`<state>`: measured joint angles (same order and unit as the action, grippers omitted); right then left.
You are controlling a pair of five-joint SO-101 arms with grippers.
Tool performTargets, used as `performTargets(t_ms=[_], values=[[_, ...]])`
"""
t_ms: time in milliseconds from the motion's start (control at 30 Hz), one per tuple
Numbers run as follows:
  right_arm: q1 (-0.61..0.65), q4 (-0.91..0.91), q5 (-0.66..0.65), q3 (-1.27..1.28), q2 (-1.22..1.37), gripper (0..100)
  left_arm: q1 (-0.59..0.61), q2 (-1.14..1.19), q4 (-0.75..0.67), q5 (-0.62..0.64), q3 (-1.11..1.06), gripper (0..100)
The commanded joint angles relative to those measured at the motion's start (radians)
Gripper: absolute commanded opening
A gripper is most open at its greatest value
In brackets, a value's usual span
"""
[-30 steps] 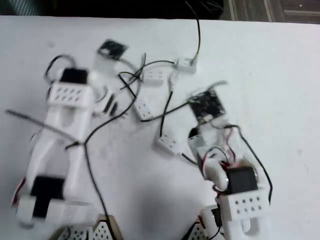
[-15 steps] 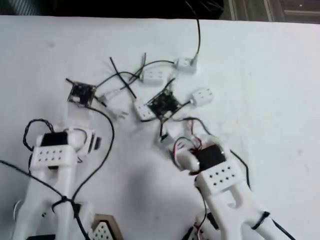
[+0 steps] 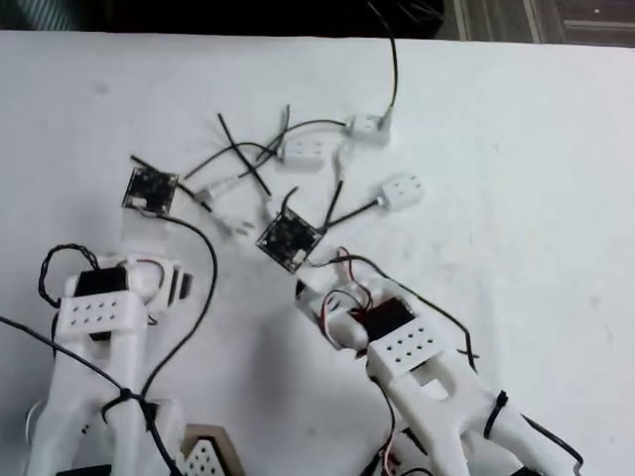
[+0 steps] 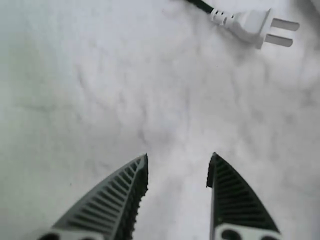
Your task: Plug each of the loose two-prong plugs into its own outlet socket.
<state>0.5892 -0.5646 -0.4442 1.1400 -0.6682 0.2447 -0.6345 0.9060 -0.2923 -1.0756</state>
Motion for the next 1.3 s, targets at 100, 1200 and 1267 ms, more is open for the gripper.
performTargets(t_ms=[100,1200,1267], values=[[-0.013,0.088,-0.017,-0.002,0.012,1.7,0.005,-0.027,-0.015,-0.002,0.005,21],[-0.067,0.105,-0.100,-0.023,0.140,1.7,0.004,-0.022,-0.021,-0.002,0.005,21],[-0.071,0.105,-0.100,-0.023,0.142,1.7,0.004,-0.022,-0.021,-0.002,0.005,21]])
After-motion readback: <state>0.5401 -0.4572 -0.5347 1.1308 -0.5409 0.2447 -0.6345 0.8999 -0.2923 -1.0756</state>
